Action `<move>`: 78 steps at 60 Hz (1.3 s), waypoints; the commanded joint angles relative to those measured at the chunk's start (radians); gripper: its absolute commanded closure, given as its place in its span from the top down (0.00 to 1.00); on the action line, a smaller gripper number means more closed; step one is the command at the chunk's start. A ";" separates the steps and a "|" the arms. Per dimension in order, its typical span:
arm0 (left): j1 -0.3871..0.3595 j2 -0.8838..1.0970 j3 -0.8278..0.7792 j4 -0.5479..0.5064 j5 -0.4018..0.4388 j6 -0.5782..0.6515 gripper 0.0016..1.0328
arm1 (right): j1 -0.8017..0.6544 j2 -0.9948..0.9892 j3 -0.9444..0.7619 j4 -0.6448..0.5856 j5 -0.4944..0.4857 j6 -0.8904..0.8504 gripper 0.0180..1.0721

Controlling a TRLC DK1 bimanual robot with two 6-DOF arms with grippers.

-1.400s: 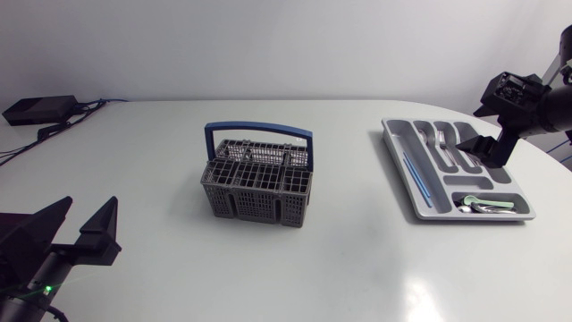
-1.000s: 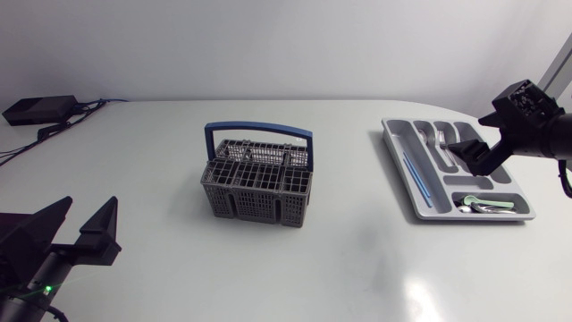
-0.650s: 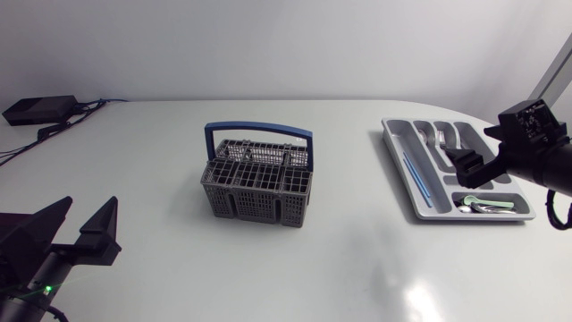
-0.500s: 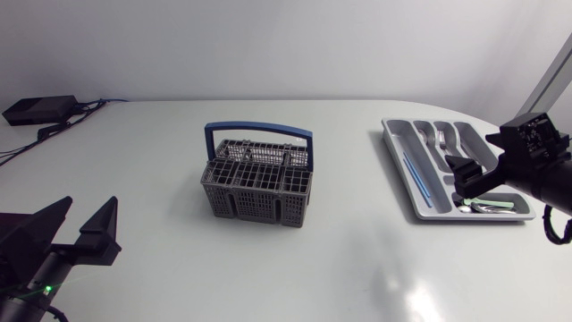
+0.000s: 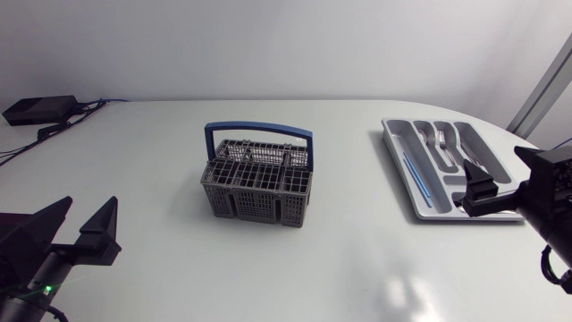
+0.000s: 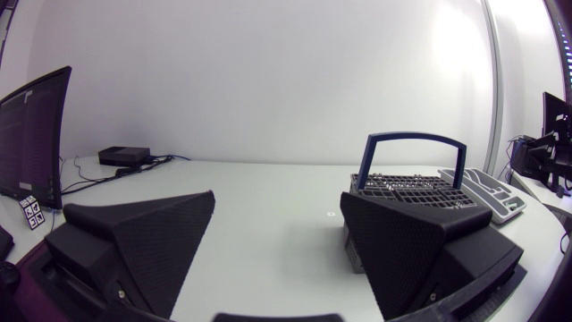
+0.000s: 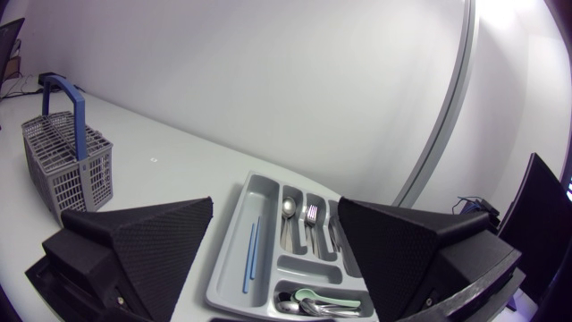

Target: Unload the cutlery basket into the drawer organizer.

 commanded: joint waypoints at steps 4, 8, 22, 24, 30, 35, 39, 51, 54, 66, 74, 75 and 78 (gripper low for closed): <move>0.007 -0.006 -0.023 0.017 0.007 0.022 0.96 | 0.001 -0.082 -0.047 0.009 0.015 0.038 0.96; 0.007 -0.006 -0.023 0.017 0.007 0.022 0.96 | 0.001 -0.141 -0.082 0.014 0.023 0.046 0.96; 0.007 -0.006 -0.023 0.017 0.007 0.022 0.96 | 0.047 -0.261 -0.133 -0.049 0.052 0.123 0.96; 0.007 -0.006 -0.023 0.017 0.007 0.022 0.96 | 0.054 -0.279 -0.140 -0.058 0.056 0.134 0.96; 0.007 -0.006 -0.023 0.017 0.007 0.022 0.96 | 0.072 -0.326 -0.160 -0.082 0.068 0.165 0.96; 0.007 -0.006 -0.023 0.017 0.007 0.022 0.96 | 0.089 -0.370 -0.179 -0.105 0.079 0.193 0.96; 0.007 -0.006 -0.023 0.017 0.007 0.022 0.96 | 0.102 -0.404 -0.193 -0.123 0.087 0.215 0.96; 0.007 -0.006 -0.023 0.017 0.007 0.022 0.96 | 0.142 -0.507 -0.237 -0.177 0.112 0.281 0.96; 0.007 -0.006 -0.023 0.017 0.007 0.022 0.96 | 0.152 -0.533 -0.248 -0.190 0.119 0.298 0.96; 0.007 -0.006 -0.023 0.017 0.007 0.022 0.96 | 0.191 -0.635 -0.291 -0.243 0.144 0.364 0.96; 0.007 -0.006 -0.023 0.017 0.007 0.022 0.96 | 0.192 -0.637 -0.292 -0.244 0.144 0.365 0.96; 0.007 -0.006 -0.023 0.017 0.007 0.022 0.96 | 0.192 -0.637 -0.292 -0.244 0.144 0.365 0.96; 0.007 -0.006 -0.023 0.017 0.007 0.022 0.96 | 0.192 -0.637 -0.292 -0.244 0.144 0.365 0.96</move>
